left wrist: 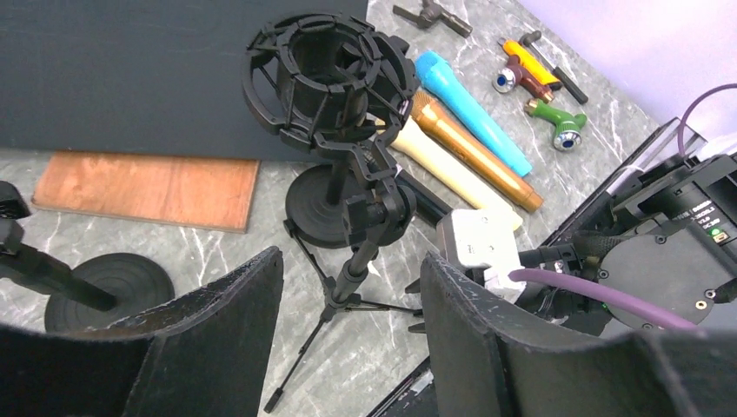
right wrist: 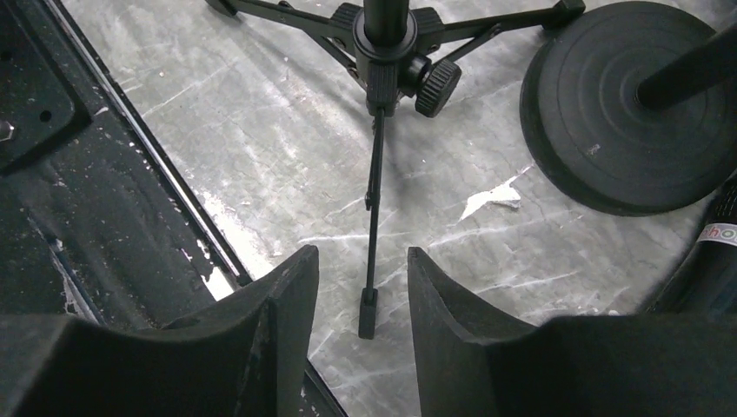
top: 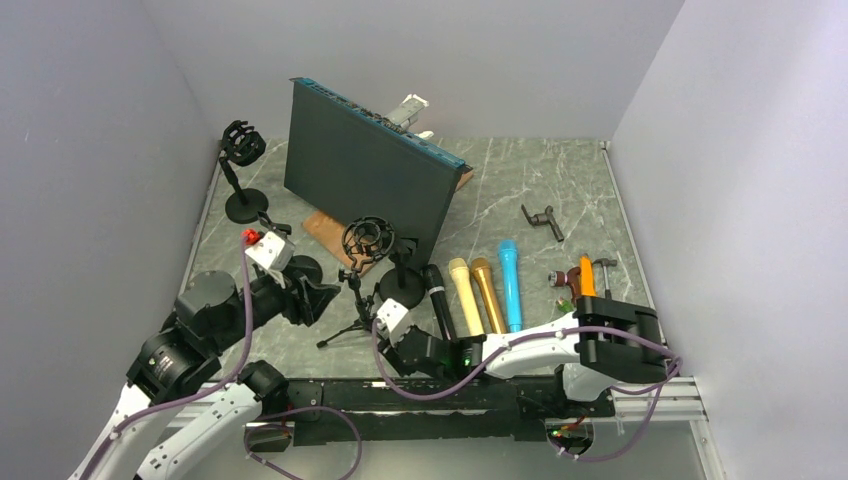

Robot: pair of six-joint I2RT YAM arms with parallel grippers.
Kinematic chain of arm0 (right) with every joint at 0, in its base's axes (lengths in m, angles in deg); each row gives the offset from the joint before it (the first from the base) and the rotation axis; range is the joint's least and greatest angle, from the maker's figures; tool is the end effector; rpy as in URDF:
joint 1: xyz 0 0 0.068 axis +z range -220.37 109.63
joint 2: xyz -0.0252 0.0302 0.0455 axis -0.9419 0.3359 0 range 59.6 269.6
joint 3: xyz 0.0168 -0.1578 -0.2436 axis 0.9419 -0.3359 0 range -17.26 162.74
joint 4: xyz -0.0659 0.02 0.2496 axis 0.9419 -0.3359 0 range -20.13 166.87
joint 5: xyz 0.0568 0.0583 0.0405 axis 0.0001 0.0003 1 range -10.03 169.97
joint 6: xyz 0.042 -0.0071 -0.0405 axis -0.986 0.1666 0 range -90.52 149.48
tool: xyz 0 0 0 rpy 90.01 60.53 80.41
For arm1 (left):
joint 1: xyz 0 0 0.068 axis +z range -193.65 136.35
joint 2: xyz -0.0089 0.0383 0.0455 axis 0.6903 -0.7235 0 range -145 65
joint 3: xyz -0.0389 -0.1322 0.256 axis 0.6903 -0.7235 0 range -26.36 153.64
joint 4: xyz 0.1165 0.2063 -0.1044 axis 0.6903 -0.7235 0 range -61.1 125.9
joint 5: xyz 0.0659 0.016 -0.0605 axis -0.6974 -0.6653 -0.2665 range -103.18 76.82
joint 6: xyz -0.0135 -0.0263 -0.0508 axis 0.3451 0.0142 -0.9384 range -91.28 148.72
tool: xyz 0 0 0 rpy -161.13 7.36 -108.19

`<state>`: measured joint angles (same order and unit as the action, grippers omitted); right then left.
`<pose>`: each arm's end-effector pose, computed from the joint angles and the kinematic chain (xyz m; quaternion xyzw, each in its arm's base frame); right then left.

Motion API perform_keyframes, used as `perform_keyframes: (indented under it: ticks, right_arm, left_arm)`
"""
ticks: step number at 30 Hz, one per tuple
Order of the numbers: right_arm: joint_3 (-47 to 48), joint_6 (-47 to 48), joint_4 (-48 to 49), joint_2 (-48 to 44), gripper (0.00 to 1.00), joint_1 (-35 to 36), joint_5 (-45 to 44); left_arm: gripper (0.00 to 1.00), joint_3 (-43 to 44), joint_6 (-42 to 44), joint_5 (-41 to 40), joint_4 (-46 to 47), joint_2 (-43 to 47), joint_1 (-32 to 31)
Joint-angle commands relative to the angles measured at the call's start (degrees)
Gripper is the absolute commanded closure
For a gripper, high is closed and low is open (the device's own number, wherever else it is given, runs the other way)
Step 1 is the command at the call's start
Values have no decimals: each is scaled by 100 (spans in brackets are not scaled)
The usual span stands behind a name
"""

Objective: Remove the microphone from the stand

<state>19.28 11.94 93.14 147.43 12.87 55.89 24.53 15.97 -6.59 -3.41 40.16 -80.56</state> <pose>0.0526 0.2960 0.1794 -0.3897 0.7811 0.2298 0.4303 0.0516 -0.0449 0.3658 0.1986 0.7580 -0.3011 0.5435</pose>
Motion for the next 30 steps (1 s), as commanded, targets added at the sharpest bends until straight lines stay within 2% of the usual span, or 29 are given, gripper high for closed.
perform_keyframes:
  ticks: [1, 6, 8, 10, 16, 18, 21, 25, 27, 30]
  right_arm:
    - [-46, 86, 174, -5, 55, 5, -128]
    - [470, 89, 151, 611, 55, 62, -119]
    - [734, -72, 67, 890, 63, 120, -517]
    - [893, -56, 276, 1145, 72, 125, -533]
    - [1792, 203, 300, 1644, 77, 238, -141]
    - [1861, 155, 455, 1706, 71, 251, -30]
    - [1835, 56, 385, 1568, 52, 246, -79]
    - [1227, -116, 685, 979, 31, 202, 74]
    - [997, -326, 645, 665, 25, 85, 336]
    - [642, -853, 782, 121, 24, -226, 823]
  left_arm:
    - [37, 342, 18, -297, -54, 17, -2]
    - [38, 550, 17, -486, -165, 69, -3]
    - [38, 627, 17, -466, -217, 140, -7]
    - [37, 657, 43, -431, -240, 240, -7]
    - [37, 708, -13, -570, -494, 347, -1]
    - [37, 626, -35, -558, -486, 359, -5]
    - [37, 550, -121, -524, -478, 378, -4]
    - [37, 465, -35, -370, -469, 271, -6]
    - [39, 465, -13, -400, -570, 164, -1]
    - [42, 440, 39, -368, -589, 61, -9]
